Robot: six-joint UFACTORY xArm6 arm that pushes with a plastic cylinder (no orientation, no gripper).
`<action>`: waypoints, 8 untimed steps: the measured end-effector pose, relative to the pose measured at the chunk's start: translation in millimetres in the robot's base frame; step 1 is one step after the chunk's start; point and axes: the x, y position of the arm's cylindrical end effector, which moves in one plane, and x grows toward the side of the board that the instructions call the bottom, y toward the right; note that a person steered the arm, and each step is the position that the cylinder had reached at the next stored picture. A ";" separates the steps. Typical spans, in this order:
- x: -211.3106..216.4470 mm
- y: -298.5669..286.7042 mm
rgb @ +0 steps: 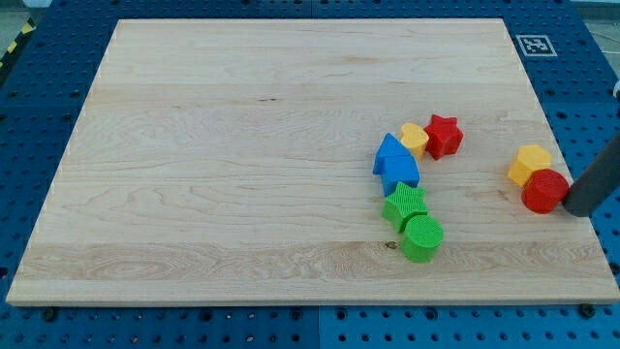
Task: Push the yellow hexagon upwards of the board
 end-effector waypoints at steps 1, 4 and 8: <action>5.0 3.2; 25.9 1.2; 31.3 1.2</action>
